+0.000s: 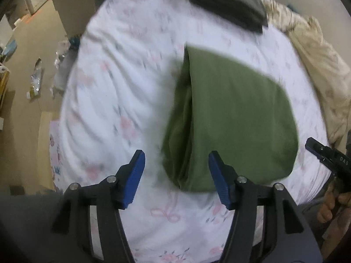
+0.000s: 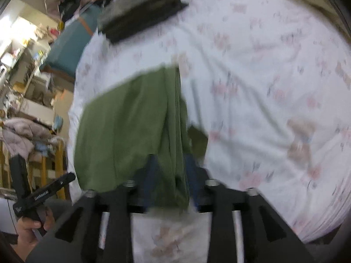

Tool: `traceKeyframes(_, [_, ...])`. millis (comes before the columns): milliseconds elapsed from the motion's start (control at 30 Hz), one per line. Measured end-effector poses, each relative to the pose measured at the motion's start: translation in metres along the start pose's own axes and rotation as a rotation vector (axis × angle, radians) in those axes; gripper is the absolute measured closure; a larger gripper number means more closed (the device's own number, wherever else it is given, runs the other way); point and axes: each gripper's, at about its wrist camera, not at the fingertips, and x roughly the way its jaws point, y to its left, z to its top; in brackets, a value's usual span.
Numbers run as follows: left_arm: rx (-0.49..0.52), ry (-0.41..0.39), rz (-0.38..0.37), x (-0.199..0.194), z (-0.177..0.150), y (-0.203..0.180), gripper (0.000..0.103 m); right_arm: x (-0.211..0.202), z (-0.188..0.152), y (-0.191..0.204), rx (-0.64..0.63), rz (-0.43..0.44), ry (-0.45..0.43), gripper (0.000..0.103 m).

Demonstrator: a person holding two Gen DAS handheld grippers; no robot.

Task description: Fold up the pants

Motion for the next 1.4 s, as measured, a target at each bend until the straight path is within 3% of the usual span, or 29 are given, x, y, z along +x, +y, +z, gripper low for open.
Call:
traceKeyframes(200, [-0.037,-0.021,-0.053,0.009,0.074,0.002,0.047,0.002,0.069,0.004,-0.020,0.103,-0.072,0.058])
traceKeyframes(367, [-0.008,-0.004,-0.083,0.058,0.131,-0.011,0.047,0.041,0.113,0.006,-0.041,0.111,-0.040,0.068])
traceKeyframes(500, [-0.014,0.023,-0.080,0.094,0.153,-0.015,0.049,0.075,0.130,0.007,-0.064,0.084,0.008,0.072])
traceKeyframes(633, [-0.006,0.036,-0.120,0.112,0.153,-0.017,0.053,0.100,0.131,0.006,-0.084,0.076,0.063,0.079])
traceKeyframes(667, [0.006,0.045,-0.137,0.116,0.153,-0.020,0.067,0.103,0.131,0.008,-0.103,0.061,0.070,0.083])
traceKeyframes(700, [0.014,0.052,-0.150,0.118,0.153,-0.022,0.072,0.105,0.130,0.011,-0.132,0.052,0.073,0.094])
traceKeyframes(733, [0.025,0.052,-0.160,0.118,0.153,-0.025,0.085,0.105,0.129,0.013,-0.146,0.048,0.071,0.099])
traceKeyframes(767, [0.042,0.048,-0.160,0.116,0.153,-0.028,0.092,0.105,0.128,0.015,-0.168,0.037,0.074,0.102])
traceKeyframes(867, [0.057,0.041,-0.158,0.109,0.152,-0.031,0.096,0.099,0.125,0.022,-0.229,0.019,0.048,0.103])
traceKeyframes(1100, [0.040,0.013,-0.154,0.101,0.147,-0.027,0.097,0.074,0.122,0.016,-0.194,0.010,-0.033,0.103])
traceKeyframes(1267, [0.036,0.008,-0.133,0.104,0.147,-0.030,0.095,0.091,0.120,0.008,-0.157,-0.046,-0.012,0.103])
traceKeyframes(1400, [0.045,-0.004,-0.118,0.098,0.145,-0.033,0.094,0.079,0.118,0.022,-0.236,-0.118,-0.055,0.103])
